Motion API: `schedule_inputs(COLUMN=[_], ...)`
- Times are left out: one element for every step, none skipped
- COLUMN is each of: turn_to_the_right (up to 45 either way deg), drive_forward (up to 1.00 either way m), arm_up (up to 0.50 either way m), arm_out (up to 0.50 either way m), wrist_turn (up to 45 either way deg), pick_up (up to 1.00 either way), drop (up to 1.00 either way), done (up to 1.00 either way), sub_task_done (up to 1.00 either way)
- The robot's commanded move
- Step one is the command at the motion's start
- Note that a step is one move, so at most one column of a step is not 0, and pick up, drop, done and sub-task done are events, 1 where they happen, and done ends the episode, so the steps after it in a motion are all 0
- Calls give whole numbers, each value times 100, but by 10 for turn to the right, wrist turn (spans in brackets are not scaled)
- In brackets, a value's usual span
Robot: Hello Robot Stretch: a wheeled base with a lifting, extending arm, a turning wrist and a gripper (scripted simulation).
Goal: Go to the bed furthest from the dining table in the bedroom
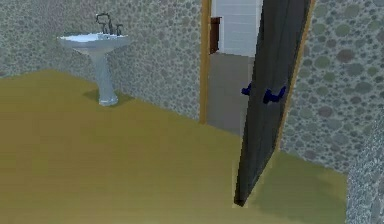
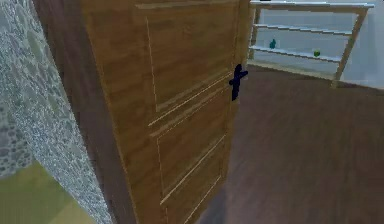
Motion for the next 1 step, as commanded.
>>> schedule_inputs(turn_to_the_right=[-240], drive_forward=[0], arm_up=[0], arm_out=[0], wrist_turn=[0], pick_up=[0], drop=[0], done=[0], sub_task_done=[0])
